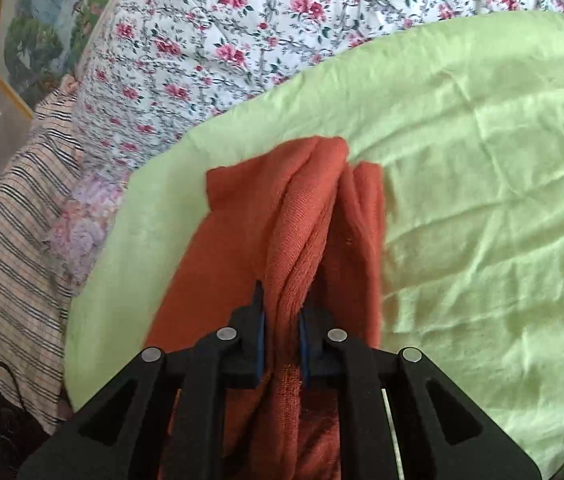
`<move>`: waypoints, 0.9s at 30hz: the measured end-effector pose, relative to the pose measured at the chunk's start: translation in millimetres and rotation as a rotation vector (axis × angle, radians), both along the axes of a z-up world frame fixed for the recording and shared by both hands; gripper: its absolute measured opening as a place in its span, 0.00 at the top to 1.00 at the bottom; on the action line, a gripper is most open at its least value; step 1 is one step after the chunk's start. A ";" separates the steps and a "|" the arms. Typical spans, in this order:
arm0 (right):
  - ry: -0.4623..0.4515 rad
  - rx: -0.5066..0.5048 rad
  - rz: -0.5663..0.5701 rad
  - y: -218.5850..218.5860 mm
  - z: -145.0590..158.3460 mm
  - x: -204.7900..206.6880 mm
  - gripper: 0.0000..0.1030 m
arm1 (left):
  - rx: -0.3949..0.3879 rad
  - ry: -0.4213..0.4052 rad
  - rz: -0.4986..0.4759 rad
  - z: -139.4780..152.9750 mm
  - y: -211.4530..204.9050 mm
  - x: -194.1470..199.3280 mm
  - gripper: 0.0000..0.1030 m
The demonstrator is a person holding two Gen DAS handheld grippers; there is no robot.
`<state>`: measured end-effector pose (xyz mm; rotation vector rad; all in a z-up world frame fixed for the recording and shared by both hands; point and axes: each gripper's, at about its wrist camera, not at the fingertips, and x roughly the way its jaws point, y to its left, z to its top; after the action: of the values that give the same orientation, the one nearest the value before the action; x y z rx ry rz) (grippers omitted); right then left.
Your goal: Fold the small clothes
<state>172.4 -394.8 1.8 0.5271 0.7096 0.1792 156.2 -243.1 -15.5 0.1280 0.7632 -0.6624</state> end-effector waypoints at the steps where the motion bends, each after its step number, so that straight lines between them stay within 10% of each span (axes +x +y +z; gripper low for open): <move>1: 0.043 -0.024 -0.011 1.7 -7.0 4.4 0.85 | 0.001 0.022 0.003 -3.0 -0.2 5.9 0.90; 9: 0.043 -0.040 -0.064 -5.7 -12.3 -14.1 0.76 | -0.083 0.079 -0.018 7.6 47.1 -4.7 0.66; 12: 0.057 -0.067 -0.106 -10.5 -13.1 -25.8 0.71 | -0.093 0.055 0.034 16.2 74.2 -12.2 0.41; 27: 0.031 0.060 -0.094 -10.9 -11.5 -42.9 0.27 | -0.263 0.249 0.280 -0.6 184.7 76.6 0.24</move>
<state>129.5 -405.8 -9.7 0.6209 0.7096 0.1048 232.7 -58.4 -16.1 -0.3021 0.9047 -0.5105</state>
